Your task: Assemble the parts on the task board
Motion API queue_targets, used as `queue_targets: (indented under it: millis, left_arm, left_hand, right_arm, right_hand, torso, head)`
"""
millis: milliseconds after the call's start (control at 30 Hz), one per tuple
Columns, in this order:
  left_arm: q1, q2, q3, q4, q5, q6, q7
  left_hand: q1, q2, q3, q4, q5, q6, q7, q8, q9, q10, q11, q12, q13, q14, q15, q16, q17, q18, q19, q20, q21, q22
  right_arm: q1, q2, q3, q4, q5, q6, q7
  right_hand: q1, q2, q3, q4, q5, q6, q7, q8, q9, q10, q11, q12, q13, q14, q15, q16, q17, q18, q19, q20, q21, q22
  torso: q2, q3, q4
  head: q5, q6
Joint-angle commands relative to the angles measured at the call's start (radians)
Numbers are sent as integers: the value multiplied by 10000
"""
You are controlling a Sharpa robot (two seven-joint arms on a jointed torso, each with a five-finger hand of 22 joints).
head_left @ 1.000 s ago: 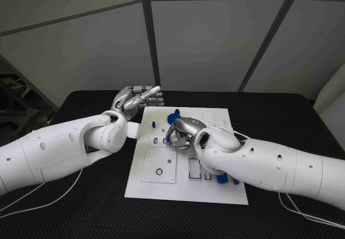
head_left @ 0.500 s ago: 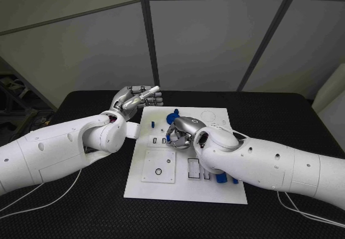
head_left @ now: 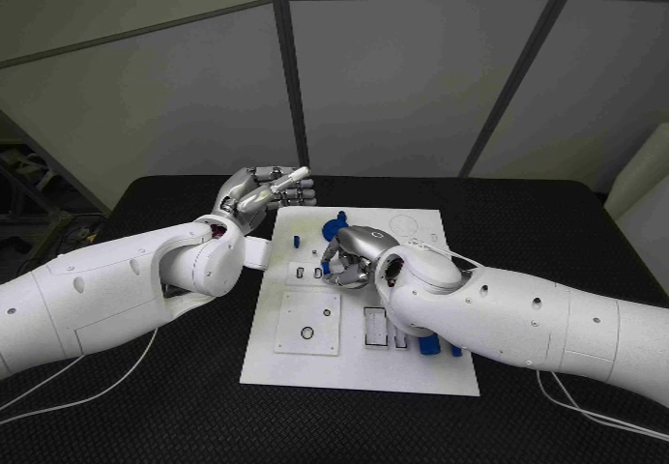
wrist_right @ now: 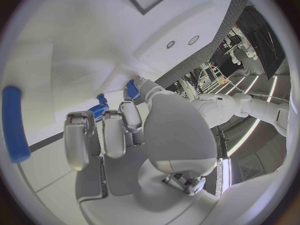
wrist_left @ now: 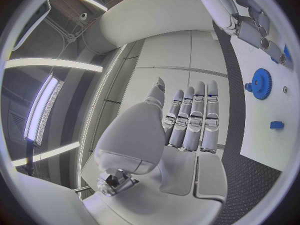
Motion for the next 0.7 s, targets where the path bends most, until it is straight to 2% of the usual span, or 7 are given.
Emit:
queue_targets:
  millis: [33,100,133,333,700]
  left_arm:
    - [19,2,9,5,-1,131,16]
    - [19,4,9,3,-1,130,14]
    - [19,7,9,2,-1,130,13]
    - [19,19,9,-4,-1,133,5]
    - [19,20,8,-23,-1,131,-12]
  left_hand:
    - [-70,58,-65,-4,-62,11,26,-64,-4,55,36,-31,-13,-10,61,-45,14,-46,-1,30,-45,-10]
    - [-70,58,-65,-4,-62,11,26,-64,-4,55,36,-31,-13,-10,61,-45,14,-46,-1,30,-45,-10]
    - [-70,58,-65,-4,-62,11,26,-64,-4,55,36,-31,-13,-10,61,-45,14,-46,-1,30,-45,-10]
    - [-70,58,-65,-4,-62,11,26,-64,-4,55,36,-31,-13,-10,61,-45,14,-46,-1,30,-45,-10]
    - [-88,65,-79,0,-63,11,29,-72,-5,55,38,-39,-13,-2,62,-56,16,-45,2,33,-56,-20]
  right_arm:
    - [-15,-5,-26,16,-33,206,-59]
    - [-15,-10,-26,36,-32,124,-69]
    - [-15,-11,-26,43,-32,82,-73]
    - [-15,-15,-26,62,-32,-189,-109]
    - [-14,-43,-26,106,-195,-820,-45]
  right_hand:
    - [-193,-85,-129,64,-661,-169,-14,13,-11,-45,44,-79,-23,592,99,-56,476,-151,1050,120,64,2634]
    - [-338,-166,-257,130,-1332,-314,12,-2,-33,-51,65,-95,-33,591,116,-60,474,-151,1050,131,64,2634]
    - [-409,-235,-335,159,-1387,-380,19,-11,-44,-55,77,-101,-37,591,118,-61,474,-151,1050,133,64,2634]
    - [-519,-338,-532,249,-1396,-577,24,-3,-76,-78,84,-134,-56,585,123,-69,465,-151,1050,136,64,2634]
    - [-545,-414,-722,368,-1397,-816,47,2,-113,-205,104,-350,-209,568,137,-107,409,-151,1050,145,64,2634]
  torso:
    - [-2,5,0]
    - [-1,8,-2]
    - [-1,8,-4]
    - [-1,10,-16]
    - [1,5,-1]
  head:
    - [26,-9]
    - [39,-6]
    - [44,-4]
    - [36,1]
    - [32,23]
